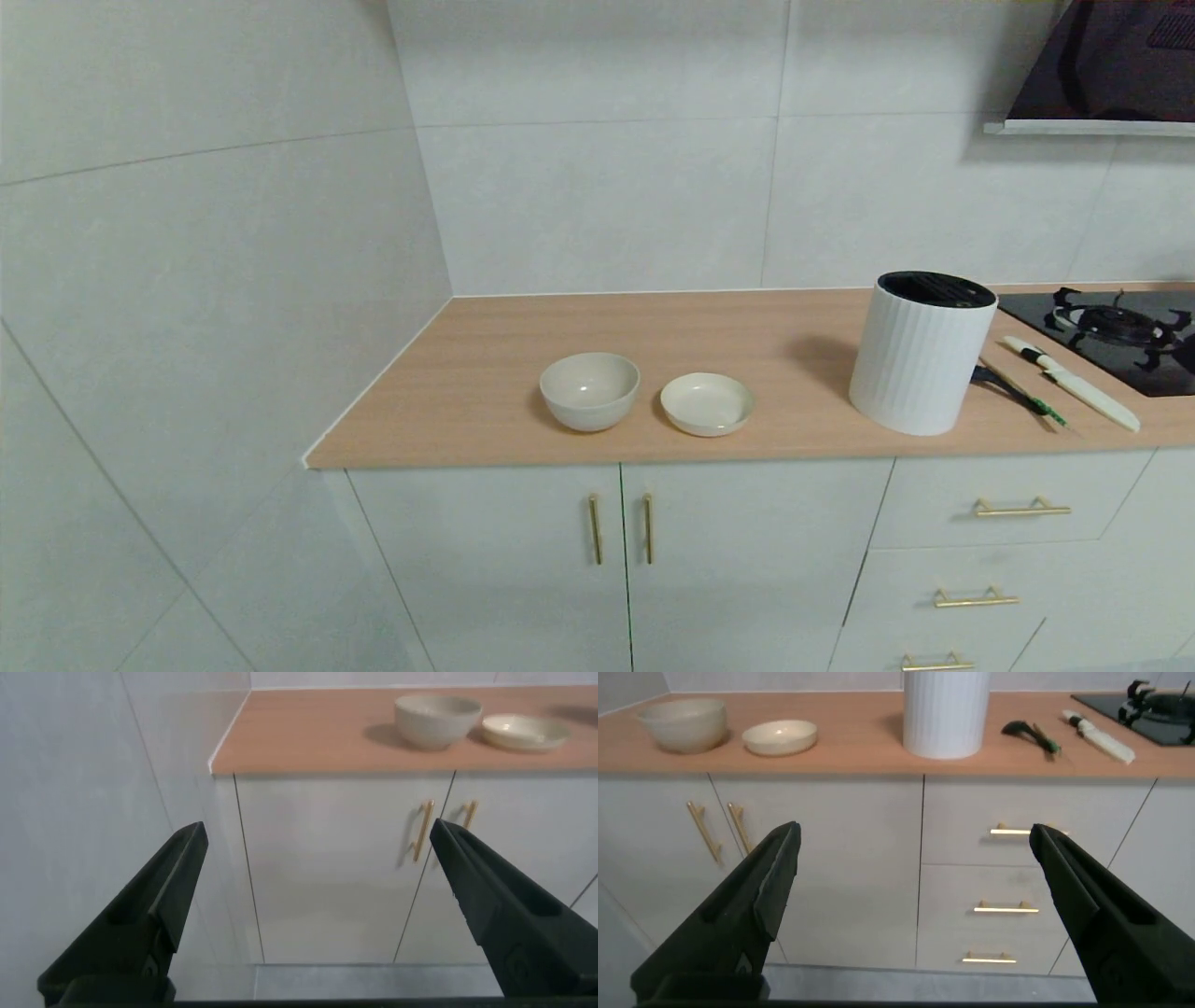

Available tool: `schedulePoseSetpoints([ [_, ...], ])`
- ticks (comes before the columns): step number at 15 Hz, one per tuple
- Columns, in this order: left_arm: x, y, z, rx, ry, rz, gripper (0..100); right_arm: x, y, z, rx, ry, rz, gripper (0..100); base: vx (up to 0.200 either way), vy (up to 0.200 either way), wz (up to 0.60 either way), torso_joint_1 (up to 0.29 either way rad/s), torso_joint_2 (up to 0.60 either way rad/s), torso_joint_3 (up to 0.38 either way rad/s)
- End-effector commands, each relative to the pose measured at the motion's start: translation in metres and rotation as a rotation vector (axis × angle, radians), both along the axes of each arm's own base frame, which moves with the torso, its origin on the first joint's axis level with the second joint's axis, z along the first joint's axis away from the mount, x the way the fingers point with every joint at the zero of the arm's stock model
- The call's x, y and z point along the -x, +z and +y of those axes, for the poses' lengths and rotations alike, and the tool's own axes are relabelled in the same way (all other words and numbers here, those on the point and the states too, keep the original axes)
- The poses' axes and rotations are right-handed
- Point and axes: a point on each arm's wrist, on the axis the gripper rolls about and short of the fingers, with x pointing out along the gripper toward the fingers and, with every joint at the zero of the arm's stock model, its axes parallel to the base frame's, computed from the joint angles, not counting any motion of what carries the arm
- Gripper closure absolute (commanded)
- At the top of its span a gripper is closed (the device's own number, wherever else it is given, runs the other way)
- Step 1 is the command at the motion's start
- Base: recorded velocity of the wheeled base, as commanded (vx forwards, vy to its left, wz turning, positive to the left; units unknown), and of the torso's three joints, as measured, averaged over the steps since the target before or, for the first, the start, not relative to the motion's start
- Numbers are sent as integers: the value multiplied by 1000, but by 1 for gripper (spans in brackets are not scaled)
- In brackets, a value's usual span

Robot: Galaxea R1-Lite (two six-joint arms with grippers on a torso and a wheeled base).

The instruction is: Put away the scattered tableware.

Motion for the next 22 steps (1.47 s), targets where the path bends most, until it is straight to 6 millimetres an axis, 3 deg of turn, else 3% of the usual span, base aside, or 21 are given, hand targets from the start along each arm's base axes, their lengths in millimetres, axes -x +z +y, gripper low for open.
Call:
schedulePoseSetpoints([
  [1,0,0,0,0,0,1,0,0,0,0,1,1,0,0,0,0,0,-246,549,295],
  [22,0,0,0,0,0,1,0,0,0,0,1,1,0,0,0,0,0,-195,495,296],
])
